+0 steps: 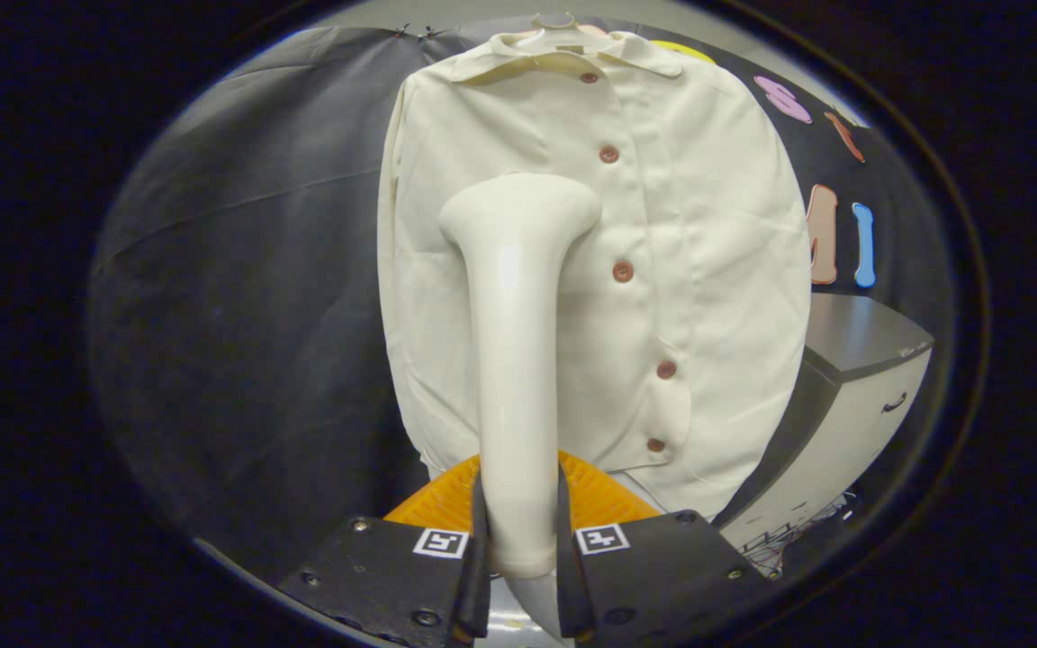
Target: Iron the clothes twice with a garment steamer, once on the left side and once on the right side.
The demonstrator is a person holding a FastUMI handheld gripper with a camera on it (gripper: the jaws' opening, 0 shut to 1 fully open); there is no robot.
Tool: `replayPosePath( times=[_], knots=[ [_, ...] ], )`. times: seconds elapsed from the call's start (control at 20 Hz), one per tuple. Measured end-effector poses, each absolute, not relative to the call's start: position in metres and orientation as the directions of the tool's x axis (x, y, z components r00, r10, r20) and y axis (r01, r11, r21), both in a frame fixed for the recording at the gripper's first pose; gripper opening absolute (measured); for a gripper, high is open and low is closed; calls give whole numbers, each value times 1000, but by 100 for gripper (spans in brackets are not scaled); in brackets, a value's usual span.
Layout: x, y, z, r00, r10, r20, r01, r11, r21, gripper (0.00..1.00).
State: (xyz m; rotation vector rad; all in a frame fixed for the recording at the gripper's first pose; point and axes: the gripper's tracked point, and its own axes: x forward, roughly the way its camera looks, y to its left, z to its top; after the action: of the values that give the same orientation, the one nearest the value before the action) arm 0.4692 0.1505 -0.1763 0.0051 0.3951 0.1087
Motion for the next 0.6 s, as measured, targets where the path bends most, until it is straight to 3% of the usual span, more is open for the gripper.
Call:
replayPosePath(
  times=[0.6],
  knots=[
    [440,151,-258,831,126,-541,-99,992,80,30]
  ],
)
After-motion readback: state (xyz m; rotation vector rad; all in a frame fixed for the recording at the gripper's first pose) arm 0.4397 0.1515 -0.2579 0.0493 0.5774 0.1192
